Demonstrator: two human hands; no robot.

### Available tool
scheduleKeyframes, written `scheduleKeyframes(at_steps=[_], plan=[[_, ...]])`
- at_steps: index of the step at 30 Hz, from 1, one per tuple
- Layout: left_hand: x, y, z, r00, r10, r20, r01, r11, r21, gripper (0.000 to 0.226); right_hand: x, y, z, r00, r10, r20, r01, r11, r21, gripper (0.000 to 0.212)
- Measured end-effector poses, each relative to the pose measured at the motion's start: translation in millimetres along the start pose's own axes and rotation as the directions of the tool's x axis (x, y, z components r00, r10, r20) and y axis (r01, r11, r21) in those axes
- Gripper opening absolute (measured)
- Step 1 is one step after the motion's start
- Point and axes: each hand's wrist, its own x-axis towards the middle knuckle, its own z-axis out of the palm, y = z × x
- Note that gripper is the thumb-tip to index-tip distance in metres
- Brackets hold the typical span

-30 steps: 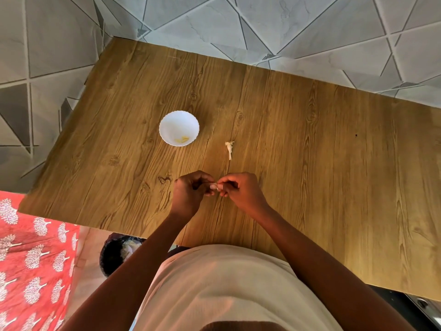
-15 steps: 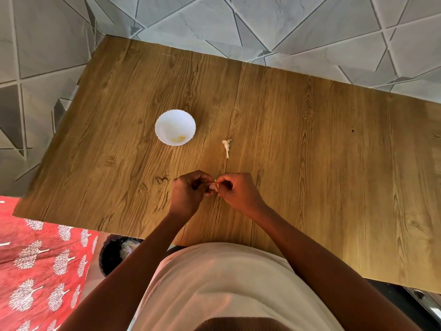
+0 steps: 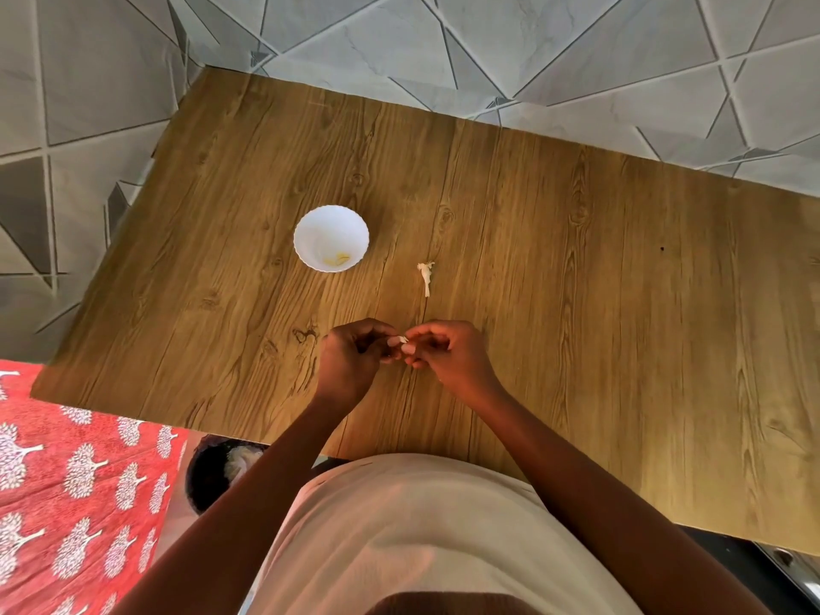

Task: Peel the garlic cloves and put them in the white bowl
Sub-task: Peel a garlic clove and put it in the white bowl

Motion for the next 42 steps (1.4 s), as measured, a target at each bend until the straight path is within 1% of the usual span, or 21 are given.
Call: scheduleKeyframes(at_steps=[3,6,8,10,12,13,14,15,16,17,18,19,20,22,25,27,31,33,35,38,42], plan=[[-2,1,2,1.0,0.009,0.0,-0.009,1.0,0.025,0.009,-1,0,0,0.998,-0.066,-0.017,0.063,0.992,-0.109,0.01],[-4,4,5,0.999,0.036,0.014,-0.037,0.998,0.05,0.007,0,-2,0,0.993,-0.121,-0.003,0.117,0.967,-0.226,0.007],[-4,7,6,0.997,0.077,0.018,-0.079,0.993,0.084,0.009,1,-4,-1,0.993,-0.114,0.009,0.113,0.959,-0.262,0.011],[-3,8,6,0.99,0.138,0.027,-0.14,0.982,0.125,0.011,3,-6,-3,1.0,-0.019,0.011,0.021,0.982,-0.19,0.018],[-1,9,4,0.981,0.188,0.046,-0.193,0.968,0.16,0.015,5,-8,-5,0.99,0.139,0.026,-0.138,0.99,-0.025,0.021],[0,10,3,0.978,0.203,0.055,-0.21,0.963,0.171,0.017,5,-9,-6,0.981,0.188,0.04,-0.19,0.982,0.026,0.02],[2,10,1,0.975,0.213,0.063,-0.221,0.958,0.185,0.019,5,-9,-6,0.981,0.191,0.043,-0.193,0.98,0.043,0.019],[2,10,0,0.975,0.211,0.068,-0.221,0.956,0.196,0.019,4,-9,-7,0.991,0.133,0.023,-0.133,0.991,-0.015,0.016],[3,10,-1,0.979,0.193,0.07,-0.203,0.959,0.197,0.018,3,-8,-7,0.999,0.032,-0.003,-0.032,0.994,-0.105,0.013],[3,10,-2,0.985,0.16,0.068,-0.17,0.968,0.185,0.016,3,-8,-6,0.996,-0.092,-0.003,0.089,0.973,-0.214,0.01],[3,10,-1,0.99,0.124,0.063,-0.133,0.977,0.169,0.016,3,-7,-6,0.979,-0.203,0.028,0.202,0.933,-0.298,0.009],[2,9,-1,0.994,0.094,0.053,-0.101,0.983,0.154,0.017,3,-6,-5,0.962,-0.266,0.058,0.269,0.897,-0.351,0.009],[2,9,0,0.996,0.073,0.044,-0.078,0.987,0.139,0.017,3,-6,-4,0.956,-0.285,0.066,0.289,0.882,-0.373,0.01],[2,9,1,0.999,0.038,0.037,-0.041,0.995,0.094,0.014,3,-7,-3,0.966,-0.255,0.037,0.25,0.896,-0.367,0.01],[0,11,1,0.998,-0.052,0.034,0.055,0.995,-0.083,0.002,5,-8,-4,0.984,-0.177,-0.006,0.167,0.936,-0.311,0.01],[-2,11,2,0.997,-0.077,0.025,0.08,0.982,-0.173,0.005,5,-10,-5,0.989,-0.147,-0.019,0.138,0.958,-0.25,0.011],[-4,7,7,0.997,-0.076,0.009,0.076,0.976,-0.205,0.004,2,-13,-5,0.998,-0.06,-0.018,0.057,0.988,-0.141,0.014],[-4,7,7,0.998,-0.063,0.004,0.062,0.979,-0.192,0.005,0,-14,-4,0.999,-0.052,-0.013,0.05,0.992,-0.115,0.014],[-5,7,8,0.998,-0.068,0.016,0.069,0.973,-0.22,0.006,0,-14,-4,0.999,-0.044,-0.012,0.043,0.995,-0.092,0.012],[-5,7,7,0.996,-0.088,0.031,0.094,0.958,-0.27,0.007,0,-14,-5,0.999,-0.033,0.003,0.033,0.994,-0.101,0.009],[-4,5,7,0.994,-0.101,0.042,0.109,0.954,-0.28,0.006,0,-14,-5,0.998,-0.052,0.023,0.054,0.988,-0.143,0.01]])
